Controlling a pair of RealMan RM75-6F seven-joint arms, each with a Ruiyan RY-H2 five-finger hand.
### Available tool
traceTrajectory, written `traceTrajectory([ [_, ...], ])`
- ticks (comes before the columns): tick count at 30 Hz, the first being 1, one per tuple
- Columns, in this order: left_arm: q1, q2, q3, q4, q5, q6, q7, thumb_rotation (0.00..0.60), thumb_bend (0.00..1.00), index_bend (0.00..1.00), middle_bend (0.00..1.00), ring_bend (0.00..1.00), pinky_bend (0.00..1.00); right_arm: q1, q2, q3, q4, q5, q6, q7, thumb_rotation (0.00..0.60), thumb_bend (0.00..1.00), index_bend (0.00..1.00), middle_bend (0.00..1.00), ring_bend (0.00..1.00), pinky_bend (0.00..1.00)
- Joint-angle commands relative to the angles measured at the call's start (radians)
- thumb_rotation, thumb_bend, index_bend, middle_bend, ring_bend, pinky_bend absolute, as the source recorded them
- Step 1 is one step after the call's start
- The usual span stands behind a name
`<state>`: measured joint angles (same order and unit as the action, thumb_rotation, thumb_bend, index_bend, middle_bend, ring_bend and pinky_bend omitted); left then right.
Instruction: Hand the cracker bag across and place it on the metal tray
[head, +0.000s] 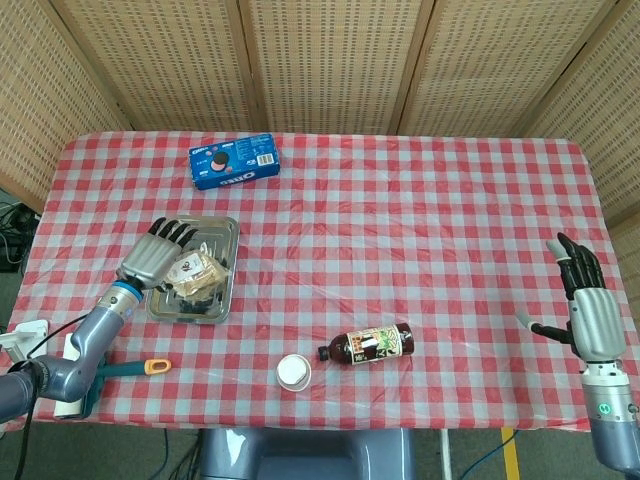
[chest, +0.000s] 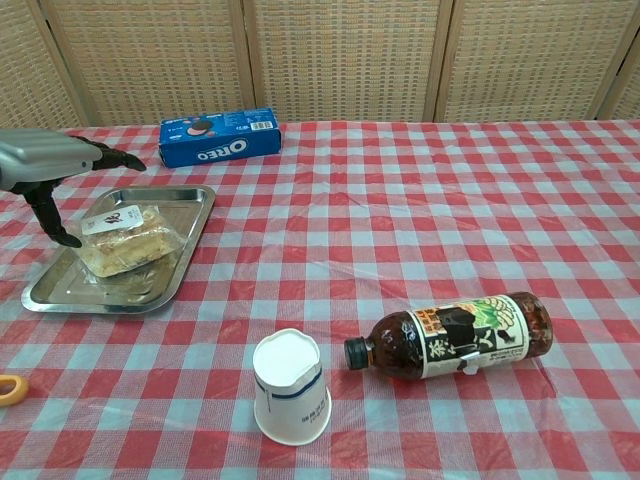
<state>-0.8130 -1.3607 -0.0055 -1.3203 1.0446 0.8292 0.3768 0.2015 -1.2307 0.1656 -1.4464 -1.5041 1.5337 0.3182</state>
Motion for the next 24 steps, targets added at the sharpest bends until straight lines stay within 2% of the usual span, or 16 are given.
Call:
traceTrajectory([
  [1, 0.025, 0.027, -0.03, -0.053, 0.017, 0.054, -0.049, 0.6, 0.14, 0.01, 0.0, 0.0, 0.0, 0.0, 0.0, -0.001, -0.002, -0.002, 0.0, -0.004, 0.6, 0.15, 0.07, 0.0, 0.0, 0.0],
  [6, 0.101, 0.098, -0.058, -0.194, 0.109, 0.197, -0.171, 0.6, 0.14, 0.0, 0.0, 0.0, 0.0, -0.002, -0.001, -0.001, -0.006, -0.006, 0.006, -0.013, 0.6, 0.15, 0.07, 0.0, 0.0, 0.0],
  [8, 0.131, 0.117, -0.054, -0.232, 0.131, 0.246, -0.184, 0.6, 0.14, 0.0, 0.0, 0.0, 0.0, -0.002, -0.001, -0.001, -0.007, -0.006, 0.007, -0.014, 0.6, 0.15, 0.07, 0.0, 0.0, 0.0],
  [12, 0.236, 0.121, -0.018, -0.286, 0.18, 0.408, -0.15, 0.6, 0.14, 0.0, 0.0, 0.0, 0.0, -0.004, 0.001, -0.002, -0.006, -0.001, 0.003, -0.038, 0.6, 0.15, 0.07, 0.0, 0.0, 0.0],
  [19, 0.38, 0.036, 0.03, -0.248, 0.264, 0.63, -0.087, 0.6, 0.13, 0.0, 0.0, 0.0, 0.0, -0.005, 0.001, -0.007, -0.016, 0.02, -0.019, -0.152, 0.6, 0.15, 0.03, 0.0, 0.0, 0.0],
  [24, 0.447, -0.001, 0.07, -0.216, 0.318, 0.701, -0.077, 0.6, 0.13, 0.0, 0.0, 0.0, 0.0, 0.001, 0.028, -0.022, -0.062, 0.04, -0.074, -0.189, 0.6, 0.15, 0.02, 0.0, 0.0, 0.0],
])
